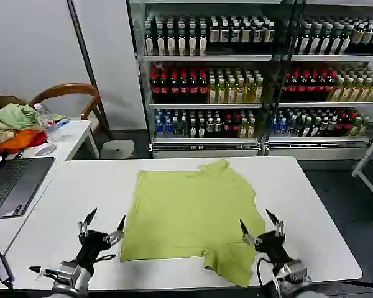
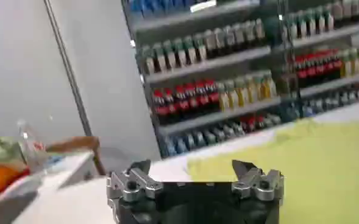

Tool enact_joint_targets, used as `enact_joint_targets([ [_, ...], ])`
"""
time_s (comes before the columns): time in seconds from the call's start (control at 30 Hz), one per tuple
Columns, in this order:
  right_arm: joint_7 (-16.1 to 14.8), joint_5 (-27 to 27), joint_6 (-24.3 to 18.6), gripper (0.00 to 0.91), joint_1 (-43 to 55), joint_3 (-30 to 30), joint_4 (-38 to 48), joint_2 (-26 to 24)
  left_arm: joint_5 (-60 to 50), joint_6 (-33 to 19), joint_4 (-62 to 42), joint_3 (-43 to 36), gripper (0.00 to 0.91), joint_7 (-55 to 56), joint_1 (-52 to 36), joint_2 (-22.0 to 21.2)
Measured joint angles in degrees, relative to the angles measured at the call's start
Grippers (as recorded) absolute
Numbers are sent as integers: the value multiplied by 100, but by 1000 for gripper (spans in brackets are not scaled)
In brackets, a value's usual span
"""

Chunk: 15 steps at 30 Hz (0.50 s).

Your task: Fold and organize the clothes.

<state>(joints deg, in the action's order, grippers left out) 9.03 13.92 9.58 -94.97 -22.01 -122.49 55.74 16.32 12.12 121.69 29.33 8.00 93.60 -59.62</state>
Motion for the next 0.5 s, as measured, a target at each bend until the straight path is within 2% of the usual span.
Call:
enact_joint_targets([
  [0.5, 179, 138, -32, 907, -779, 275, -125, -99, 275, 858, 160, -329, 907, 518, 247, -268],
])
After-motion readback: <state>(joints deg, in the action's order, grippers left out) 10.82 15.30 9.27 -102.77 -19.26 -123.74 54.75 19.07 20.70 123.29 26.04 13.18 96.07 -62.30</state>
